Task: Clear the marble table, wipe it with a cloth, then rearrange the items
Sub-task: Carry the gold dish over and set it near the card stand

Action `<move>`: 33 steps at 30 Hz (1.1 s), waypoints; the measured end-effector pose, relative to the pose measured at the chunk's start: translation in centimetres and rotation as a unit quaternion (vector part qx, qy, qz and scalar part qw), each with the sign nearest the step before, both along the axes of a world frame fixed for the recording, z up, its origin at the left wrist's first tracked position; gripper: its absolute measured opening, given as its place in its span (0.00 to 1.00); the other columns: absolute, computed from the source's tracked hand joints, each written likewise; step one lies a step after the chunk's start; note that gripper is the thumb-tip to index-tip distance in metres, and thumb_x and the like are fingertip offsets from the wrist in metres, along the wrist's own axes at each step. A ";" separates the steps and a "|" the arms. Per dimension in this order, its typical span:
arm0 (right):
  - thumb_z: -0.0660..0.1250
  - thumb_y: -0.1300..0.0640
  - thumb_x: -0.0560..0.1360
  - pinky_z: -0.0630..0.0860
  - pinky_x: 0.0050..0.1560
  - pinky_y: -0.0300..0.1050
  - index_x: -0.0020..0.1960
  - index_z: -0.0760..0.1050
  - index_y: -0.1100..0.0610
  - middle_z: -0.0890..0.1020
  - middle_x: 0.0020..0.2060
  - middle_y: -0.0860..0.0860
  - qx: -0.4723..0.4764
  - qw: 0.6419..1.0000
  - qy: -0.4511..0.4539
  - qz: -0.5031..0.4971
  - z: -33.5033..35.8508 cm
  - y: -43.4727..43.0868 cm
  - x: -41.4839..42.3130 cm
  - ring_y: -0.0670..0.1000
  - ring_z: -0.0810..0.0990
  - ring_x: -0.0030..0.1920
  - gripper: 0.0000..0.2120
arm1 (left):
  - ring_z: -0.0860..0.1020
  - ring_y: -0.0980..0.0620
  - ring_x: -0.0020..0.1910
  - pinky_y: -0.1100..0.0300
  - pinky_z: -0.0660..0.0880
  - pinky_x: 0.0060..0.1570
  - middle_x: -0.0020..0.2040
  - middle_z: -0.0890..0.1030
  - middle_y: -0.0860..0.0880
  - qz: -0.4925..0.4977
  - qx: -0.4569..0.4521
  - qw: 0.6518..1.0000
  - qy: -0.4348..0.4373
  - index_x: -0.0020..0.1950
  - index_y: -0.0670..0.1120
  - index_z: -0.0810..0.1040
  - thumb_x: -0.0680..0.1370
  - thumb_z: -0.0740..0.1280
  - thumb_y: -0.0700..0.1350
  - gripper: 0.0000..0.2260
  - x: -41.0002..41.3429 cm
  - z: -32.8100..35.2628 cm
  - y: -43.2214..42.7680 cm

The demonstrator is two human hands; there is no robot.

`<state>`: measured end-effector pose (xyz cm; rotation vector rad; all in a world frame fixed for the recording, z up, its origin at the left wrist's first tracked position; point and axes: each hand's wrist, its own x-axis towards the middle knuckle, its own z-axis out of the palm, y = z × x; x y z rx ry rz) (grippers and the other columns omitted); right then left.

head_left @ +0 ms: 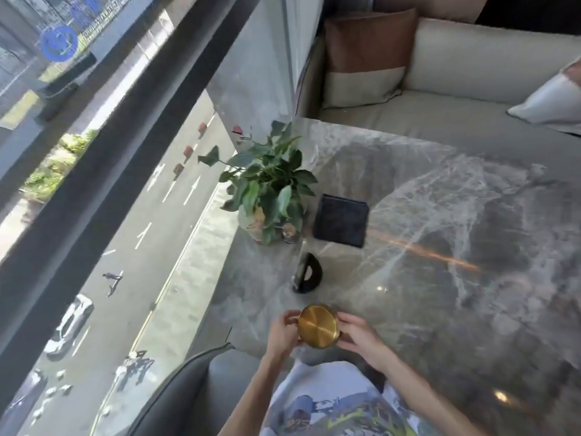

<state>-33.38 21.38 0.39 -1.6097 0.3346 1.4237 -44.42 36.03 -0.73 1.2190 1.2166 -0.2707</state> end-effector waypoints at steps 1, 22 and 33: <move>0.65 0.60 0.79 0.75 0.64 0.53 0.56 0.79 0.53 0.84 0.50 0.50 0.003 1.000 0.016 0.015 -0.4 2.1 -1.0 0.50 0.80 0.53 0.08 | 0.80 0.48 0.43 0.58 0.79 0.34 0.46 0.81 0.44 -0.006 -0.004 1.000 0.011 0.55 0.42 0.77 0.74 0.57 0.33 0.14 -1.1 -0.6 2.0; 0.51 0.70 0.79 0.66 0.70 0.46 0.75 0.65 0.50 0.75 0.61 0.49 -0.019 1.000 0.005 -0.025 -3.9 22.1 -2.0 0.48 0.71 0.59 0.28 | 0.79 0.50 0.53 0.59 0.75 0.51 0.54 0.80 0.45 -0.097 0.071 0.991 -0.053 0.63 0.35 0.75 0.64 0.63 0.40 0.27 1.9 -4.2 21.5; 0.50 0.77 0.71 0.73 0.60 0.40 0.76 0.60 0.46 0.73 0.70 0.55 -0.005 1.000 0.002 0.005 -5.1 21.9 -1.5 0.53 0.76 0.63 0.41 | 0.79 0.46 0.52 0.74 0.77 0.39 0.52 0.80 0.43 -0.086 0.108 0.989 -0.048 0.61 0.33 0.76 0.70 0.59 0.24 0.20 1.7 -5.7 21.3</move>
